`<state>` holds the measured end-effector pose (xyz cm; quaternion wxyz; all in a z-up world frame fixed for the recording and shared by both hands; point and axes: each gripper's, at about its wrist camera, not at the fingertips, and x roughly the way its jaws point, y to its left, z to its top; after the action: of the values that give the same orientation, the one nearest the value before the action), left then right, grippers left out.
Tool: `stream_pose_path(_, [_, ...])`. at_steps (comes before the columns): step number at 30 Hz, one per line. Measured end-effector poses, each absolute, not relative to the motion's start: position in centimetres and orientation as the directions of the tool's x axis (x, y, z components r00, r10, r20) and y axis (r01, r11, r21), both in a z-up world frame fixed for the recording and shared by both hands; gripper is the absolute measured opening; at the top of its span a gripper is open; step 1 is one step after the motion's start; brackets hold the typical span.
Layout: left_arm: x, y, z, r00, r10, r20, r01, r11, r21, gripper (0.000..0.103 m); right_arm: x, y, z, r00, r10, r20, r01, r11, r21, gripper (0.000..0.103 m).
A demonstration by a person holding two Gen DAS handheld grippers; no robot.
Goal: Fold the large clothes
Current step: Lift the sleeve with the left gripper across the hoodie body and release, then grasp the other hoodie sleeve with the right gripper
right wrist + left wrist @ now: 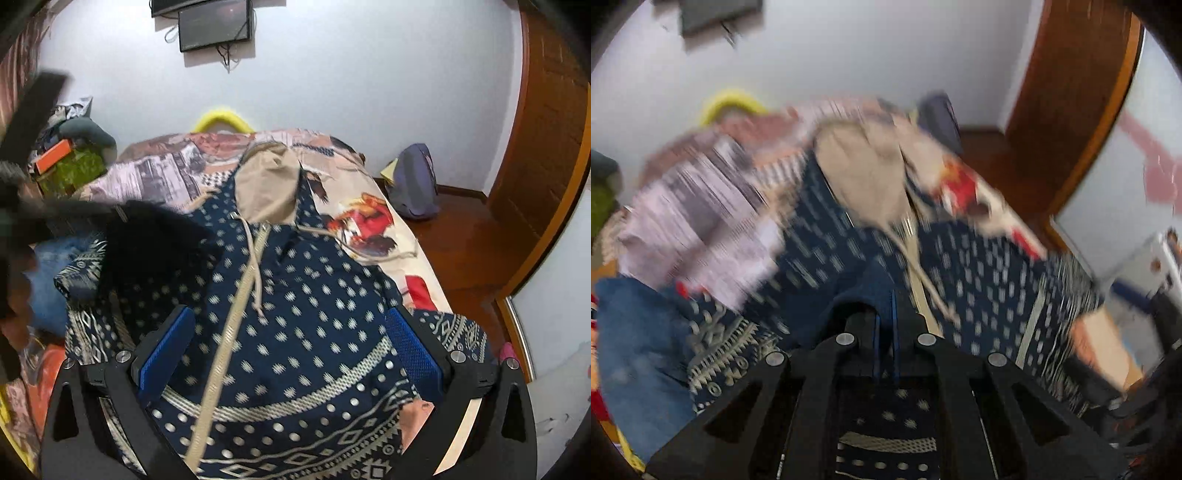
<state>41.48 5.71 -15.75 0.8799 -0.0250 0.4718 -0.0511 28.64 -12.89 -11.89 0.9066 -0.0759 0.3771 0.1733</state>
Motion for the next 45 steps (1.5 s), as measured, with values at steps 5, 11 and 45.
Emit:
stream_pose_path(5, [41.1,2.9,-22.3,0.37,-0.168,-0.914,0.158,0.98,-0.117,0.007,28.5,-14.0,-13.9,0.626,0.218,-0.749,-0.369,0.929,-0.038,0.103])
stream_pose_path(11, [38.8,1.5,-22.8,0.304,-0.148,-0.941,0.226,0.971,-0.079,0.023,28.1,-14.8,-15.2,0.592,0.188,-0.784,-0.367,0.929,-0.054,0.103])
stream_pose_path(45, [28.1,21.2,-21.8,0.438,0.036,-0.898,-0.162,0.986,-0.039,0.072,31.5,4.2,-18.7,0.364,0.379,-0.851,-0.687,0.726,0.03,0.059])
